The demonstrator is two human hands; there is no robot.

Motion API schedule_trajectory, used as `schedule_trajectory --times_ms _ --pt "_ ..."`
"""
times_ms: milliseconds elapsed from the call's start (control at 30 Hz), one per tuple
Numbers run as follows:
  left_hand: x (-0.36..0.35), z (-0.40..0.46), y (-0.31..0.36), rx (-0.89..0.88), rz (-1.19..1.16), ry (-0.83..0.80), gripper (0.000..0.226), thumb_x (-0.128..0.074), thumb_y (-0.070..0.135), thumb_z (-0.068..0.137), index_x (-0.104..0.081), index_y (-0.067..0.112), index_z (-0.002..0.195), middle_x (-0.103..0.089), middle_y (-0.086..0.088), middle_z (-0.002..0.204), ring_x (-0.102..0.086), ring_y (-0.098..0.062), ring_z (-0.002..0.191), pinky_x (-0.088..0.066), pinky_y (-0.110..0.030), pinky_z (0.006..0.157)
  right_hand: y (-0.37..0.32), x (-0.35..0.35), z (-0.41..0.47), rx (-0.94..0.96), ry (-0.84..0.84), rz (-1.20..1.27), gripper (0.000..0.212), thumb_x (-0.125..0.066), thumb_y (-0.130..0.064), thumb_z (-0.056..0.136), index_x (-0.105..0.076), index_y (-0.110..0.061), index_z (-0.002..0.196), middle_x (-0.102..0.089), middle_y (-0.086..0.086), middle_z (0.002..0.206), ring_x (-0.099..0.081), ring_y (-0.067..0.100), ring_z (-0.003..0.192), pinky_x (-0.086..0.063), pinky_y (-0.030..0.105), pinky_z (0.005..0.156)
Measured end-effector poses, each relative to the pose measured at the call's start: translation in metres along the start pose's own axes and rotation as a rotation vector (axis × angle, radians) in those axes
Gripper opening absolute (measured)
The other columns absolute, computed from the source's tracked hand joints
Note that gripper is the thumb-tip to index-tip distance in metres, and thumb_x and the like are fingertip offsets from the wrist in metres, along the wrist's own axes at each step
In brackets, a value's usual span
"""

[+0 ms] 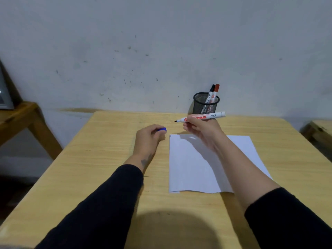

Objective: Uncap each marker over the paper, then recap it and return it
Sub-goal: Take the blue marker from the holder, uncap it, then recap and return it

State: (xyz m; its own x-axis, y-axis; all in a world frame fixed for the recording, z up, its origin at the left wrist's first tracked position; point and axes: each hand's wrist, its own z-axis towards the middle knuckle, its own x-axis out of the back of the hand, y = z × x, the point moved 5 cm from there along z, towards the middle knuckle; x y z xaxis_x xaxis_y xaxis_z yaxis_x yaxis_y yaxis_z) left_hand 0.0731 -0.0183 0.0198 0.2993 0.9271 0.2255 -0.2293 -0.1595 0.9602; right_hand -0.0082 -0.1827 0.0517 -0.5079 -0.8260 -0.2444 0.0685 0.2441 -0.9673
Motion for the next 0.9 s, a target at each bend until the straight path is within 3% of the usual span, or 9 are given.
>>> schedule_trajectory --times_ms 67,167,267,400,567,833,900 --pt "0.001 0.001 0.016 -0.019 -0.060 -0.017 0.009 -0.065 0.004 0.087 -0.072 0.006 0.092 -0.068 0.002 0.081 -0.062 -0.002 0.070 -0.046 -0.005 0.058 -0.008 -0.001 -0.005 0.005 -0.023 0.031 0.005 -0.061 0.006 0.085 -0.060 0.002 0.082 -0.063 0.016 0.078 -0.063 0.022 0.066 -0.060 0.025 0.071" --pt "-0.001 0.005 0.035 -0.092 -0.030 -0.067 0.007 -0.069 0.009 0.085 -0.073 0.013 0.088 -0.070 0.010 0.081 -0.063 0.006 0.072 -0.046 -0.006 0.065 -0.019 -0.004 -0.010 0.022 -0.068 0.016 0.004 -0.062 0.008 0.084 -0.059 0.005 0.086 -0.063 0.014 0.074 -0.066 0.018 0.061 -0.061 0.026 0.071" --pt "-0.005 0.005 0.044 -0.135 -0.018 -0.108 0.010 -0.070 0.008 0.084 -0.074 0.018 0.085 -0.071 0.010 0.082 -0.064 -0.001 0.079 -0.047 -0.008 0.074 -0.027 -0.004 -0.013 0.042 -0.095 -0.012 0.014 -0.064 0.008 0.082 -0.059 0.006 0.095 -0.061 0.015 0.077 -0.065 0.018 0.062 -0.061 0.028 0.073" --pt "-0.011 -0.001 0.054 -0.184 0.011 -0.138 0.011 -0.070 0.009 0.084 -0.074 0.019 0.085 -0.072 0.005 0.083 -0.064 -0.008 0.082 -0.047 -0.009 0.076 -0.031 -0.002 -0.019 0.047 -0.108 -0.012 0.013 -0.066 0.008 0.081 -0.060 0.006 0.093 -0.063 0.016 0.077 -0.066 0.019 0.064 -0.061 0.028 0.073" --pt "-0.017 -0.005 0.062 -0.183 0.039 -0.170 0.014 -0.070 0.008 0.083 -0.072 0.022 0.081 -0.070 0.007 0.079 -0.063 -0.010 0.081 -0.045 -0.006 0.072 -0.030 0.002 -0.025 0.019 -0.131 0.013 0.008 -0.064 0.006 0.084 -0.061 0.003 0.090 -0.065 0.015 0.078 -0.068 0.018 0.066 -0.061 0.026 0.075" --pt "-0.028 -0.011 0.079 -0.219 0.132 -0.147 0.010 -0.066 0.006 0.084 -0.073 0.013 0.081 -0.071 -0.017 0.083 -0.053 -0.015 0.071 -0.040 -0.020 0.063 -0.025 0.007 -0.028 -0.001 -0.104 0.147 0.007 -0.061 0.006 0.086 -0.060 0.003 0.093 -0.069 0.015 0.075 -0.071 0.017 0.063 -0.060 0.023 0.068" --pt "-0.030 -0.011 0.078 -0.219 0.144 -0.142 0.011 -0.065 0.006 0.084 -0.073 0.013 0.080 -0.071 -0.017 0.081 -0.051 -0.015 0.068 -0.038 -0.017 0.059 -0.024 0.009 -0.026 -0.007 -0.092 0.133 0.008 -0.061 0.006 0.086 -0.060 0.003 0.093 -0.069 0.015 0.076 -0.071 0.017 0.063 -0.060 0.022 0.067"
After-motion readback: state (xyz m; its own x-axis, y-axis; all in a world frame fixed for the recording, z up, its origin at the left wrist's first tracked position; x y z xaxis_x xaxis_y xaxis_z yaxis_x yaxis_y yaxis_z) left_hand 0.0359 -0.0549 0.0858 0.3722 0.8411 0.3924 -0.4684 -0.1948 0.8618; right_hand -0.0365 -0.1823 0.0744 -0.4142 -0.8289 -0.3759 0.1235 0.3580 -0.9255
